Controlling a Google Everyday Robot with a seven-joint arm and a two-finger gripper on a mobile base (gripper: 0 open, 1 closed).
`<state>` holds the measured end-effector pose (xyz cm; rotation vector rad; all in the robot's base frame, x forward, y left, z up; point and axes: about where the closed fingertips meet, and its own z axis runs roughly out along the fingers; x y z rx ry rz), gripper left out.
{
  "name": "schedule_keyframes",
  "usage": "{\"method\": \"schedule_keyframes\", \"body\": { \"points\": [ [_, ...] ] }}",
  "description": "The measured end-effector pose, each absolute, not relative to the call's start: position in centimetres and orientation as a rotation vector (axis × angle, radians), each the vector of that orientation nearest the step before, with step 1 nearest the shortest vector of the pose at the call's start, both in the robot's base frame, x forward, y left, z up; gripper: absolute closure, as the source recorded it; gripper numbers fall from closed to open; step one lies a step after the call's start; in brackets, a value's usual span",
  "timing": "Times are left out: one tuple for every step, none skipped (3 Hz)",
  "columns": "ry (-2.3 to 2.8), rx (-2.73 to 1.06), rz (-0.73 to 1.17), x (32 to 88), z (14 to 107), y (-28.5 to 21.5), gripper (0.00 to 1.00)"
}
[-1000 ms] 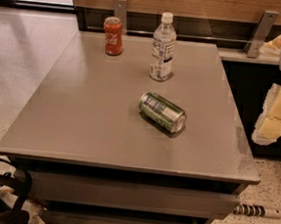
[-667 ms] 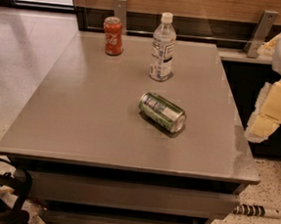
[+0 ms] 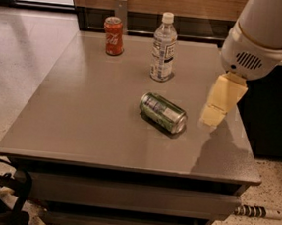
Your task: Place green can upright
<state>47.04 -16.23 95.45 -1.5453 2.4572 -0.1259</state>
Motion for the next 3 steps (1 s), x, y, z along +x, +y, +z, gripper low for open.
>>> {"method": "schedule_keyframes", "body": {
  "points": [
    [2.508,-1.524,-0.091,48.2,94.2,-13.9,0.0],
    [2.558,-1.492,-0.045,49.7,92.1,-11.6,0.0],
    [2.579,-1.365,-0.005,52.1,88.9,-11.0,0.0]
  ]
}}
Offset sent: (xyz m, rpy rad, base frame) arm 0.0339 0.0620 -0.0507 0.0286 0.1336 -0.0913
